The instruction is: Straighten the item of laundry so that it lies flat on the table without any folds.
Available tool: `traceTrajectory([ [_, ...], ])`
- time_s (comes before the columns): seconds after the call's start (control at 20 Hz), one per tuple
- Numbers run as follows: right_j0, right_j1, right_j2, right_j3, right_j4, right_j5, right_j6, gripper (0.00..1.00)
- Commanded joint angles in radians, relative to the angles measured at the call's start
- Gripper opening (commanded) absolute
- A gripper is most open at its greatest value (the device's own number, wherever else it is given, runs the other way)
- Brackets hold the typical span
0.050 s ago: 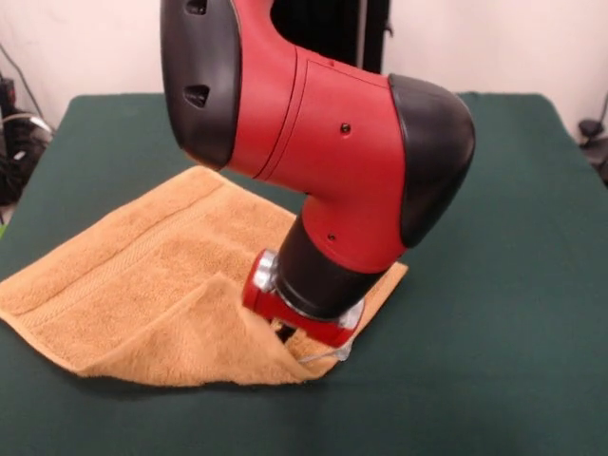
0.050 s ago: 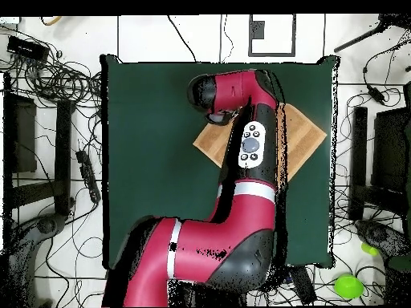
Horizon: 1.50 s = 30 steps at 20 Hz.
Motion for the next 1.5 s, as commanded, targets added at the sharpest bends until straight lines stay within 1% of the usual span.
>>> traceTrajectory([
  [0.05, 0.013, 0.053, 0.004, -0.048, -0.072, -0.130, 0.074, 0.00],
  [0.15, 0.015, 0.042, 0.005, -0.026, -0.071, -0.151, 0.047, 0.00],
  [0.35, 0.009, 0.058, 0.003, -0.053, -0.089, -0.159, 0.018, 0.00],
  [0.45, 0.005, 0.048, 0.007, -0.045, -0.098, -0.174, -0.014, 0.00],
  [0.55, 0.000, 0.054, 0.010, -0.066, -0.107, -0.170, -0.051, 0.00],
  [0.7, -0.003, 0.052, 0.019, -0.061, -0.112, -0.187, -0.093, 0.00],
  [0.85, -0.001, 0.030, 0.011, -0.048, -0.114, -0.192, -0.116, 0.00],
  [0.95, -0.003, 0.029, 0.012, -0.062, -0.116, -0.189, -0.148, 0.00],
  [1.1, -0.005, 0.028, 0.011, -0.076, -0.130, -0.199, -0.179, 0.00],
  [1.2, -0.009, 0.025, 0.021, -0.077, -0.132, -0.217, -0.176, 0.00],
  [1.35, -0.022, -0.005, 0.039, -0.044, -0.106, -0.191, -0.170, 0.00],
  [1.5, -0.050, -0.070, 0.081, 0.046, -0.038, -0.163, -0.152, 0.00],
])
